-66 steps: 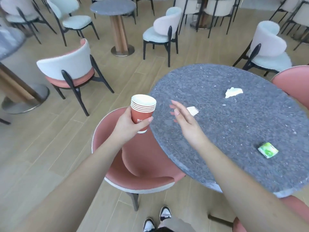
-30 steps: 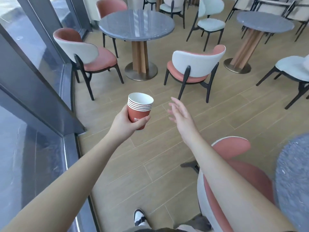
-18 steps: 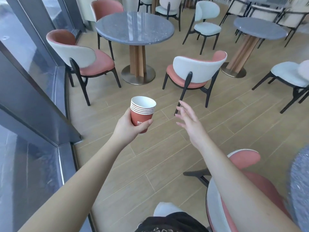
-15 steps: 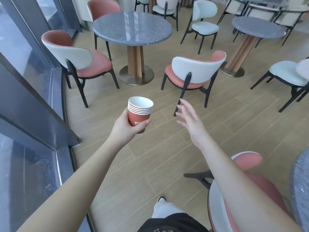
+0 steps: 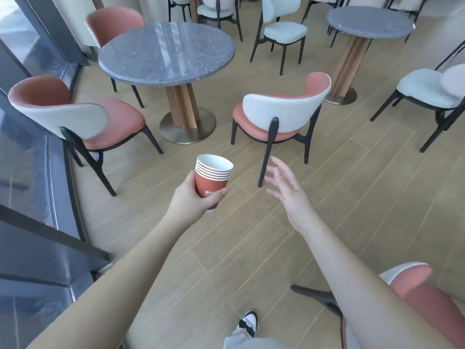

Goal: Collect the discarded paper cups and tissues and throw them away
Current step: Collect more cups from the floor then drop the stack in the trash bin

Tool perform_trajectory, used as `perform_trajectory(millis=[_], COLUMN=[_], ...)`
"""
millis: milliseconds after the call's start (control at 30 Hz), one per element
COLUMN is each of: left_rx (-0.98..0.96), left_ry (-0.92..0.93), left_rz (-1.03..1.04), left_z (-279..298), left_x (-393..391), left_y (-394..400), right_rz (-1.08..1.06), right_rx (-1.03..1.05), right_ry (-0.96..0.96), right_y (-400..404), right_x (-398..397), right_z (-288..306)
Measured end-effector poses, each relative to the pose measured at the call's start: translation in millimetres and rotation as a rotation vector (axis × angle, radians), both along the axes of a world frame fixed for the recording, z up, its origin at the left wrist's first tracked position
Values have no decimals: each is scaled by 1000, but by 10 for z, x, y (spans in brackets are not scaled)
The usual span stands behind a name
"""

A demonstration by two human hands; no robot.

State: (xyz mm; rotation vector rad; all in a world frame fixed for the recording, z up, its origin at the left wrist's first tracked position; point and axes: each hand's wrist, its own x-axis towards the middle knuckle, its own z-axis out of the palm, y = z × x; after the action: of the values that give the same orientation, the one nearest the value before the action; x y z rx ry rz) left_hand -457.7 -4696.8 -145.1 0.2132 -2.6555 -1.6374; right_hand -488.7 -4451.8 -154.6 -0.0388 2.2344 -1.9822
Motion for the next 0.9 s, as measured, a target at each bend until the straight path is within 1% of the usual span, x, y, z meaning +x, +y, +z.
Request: perform_trajectory(millis=[167, 267, 367, 533, 733, 900], left_rx=[-15, 9, 34, 57, 64, 51], left_ry=[20, 35, 34, 64, 20, 35], left_rz=[-110, -189, -274, -406, -678, -862], left_z=[145, 220, 259, 265, 366, 392], left_x=[-769, -1269, -1787, -2667, -3613, -4134], left_y=[89, 292, 525, 861, 1252, 1862], right_rz=[-103, -170, -239, -399, -613, -734], right_rx=[-32, -37, -27, 3, 23, 55], right_ry=[29, 43, 15, 18, 14, 12], right_y=[38, 216, 443, 729, 889, 1235], right_x=[-550, -806, -1040, -1488, -1952, -2021], right_z=[191, 262, 298, 306, 376, 428])
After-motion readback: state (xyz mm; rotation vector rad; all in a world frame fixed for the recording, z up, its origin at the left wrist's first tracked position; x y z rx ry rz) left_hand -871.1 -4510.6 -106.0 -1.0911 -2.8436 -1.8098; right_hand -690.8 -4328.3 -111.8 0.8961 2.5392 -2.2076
